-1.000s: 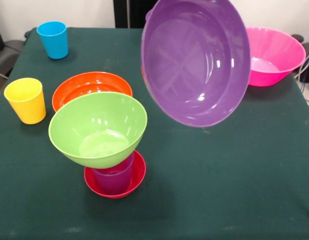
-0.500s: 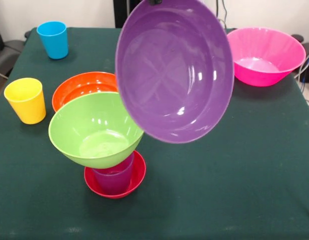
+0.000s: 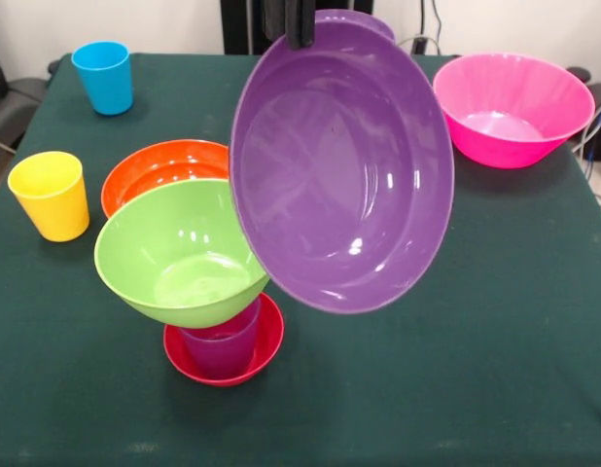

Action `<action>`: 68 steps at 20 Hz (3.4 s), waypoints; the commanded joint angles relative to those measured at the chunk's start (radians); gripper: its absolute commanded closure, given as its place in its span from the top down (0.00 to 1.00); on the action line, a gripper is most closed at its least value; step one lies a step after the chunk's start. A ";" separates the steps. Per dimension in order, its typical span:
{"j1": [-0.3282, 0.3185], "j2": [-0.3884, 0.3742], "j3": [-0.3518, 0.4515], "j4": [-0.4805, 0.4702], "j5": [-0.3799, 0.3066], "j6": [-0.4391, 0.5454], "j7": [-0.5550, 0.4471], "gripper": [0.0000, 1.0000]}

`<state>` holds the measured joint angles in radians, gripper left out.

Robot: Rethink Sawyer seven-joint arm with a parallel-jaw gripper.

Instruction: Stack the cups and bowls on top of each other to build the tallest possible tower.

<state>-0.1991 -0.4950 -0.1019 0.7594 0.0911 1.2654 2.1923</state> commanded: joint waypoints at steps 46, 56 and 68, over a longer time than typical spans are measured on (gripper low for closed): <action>-0.107 0.070 0.137 -0.152 -0.079 0.277 -0.483 0.00; -0.126 0.051 0.134 -0.108 -0.077 0.253 -0.504 0.00; -0.107 0.057 0.131 -0.089 -0.078 0.201 -0.466 0.00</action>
<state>-0.3246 -0.4118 -0.0551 0.5992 0.0721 1.4380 1.9766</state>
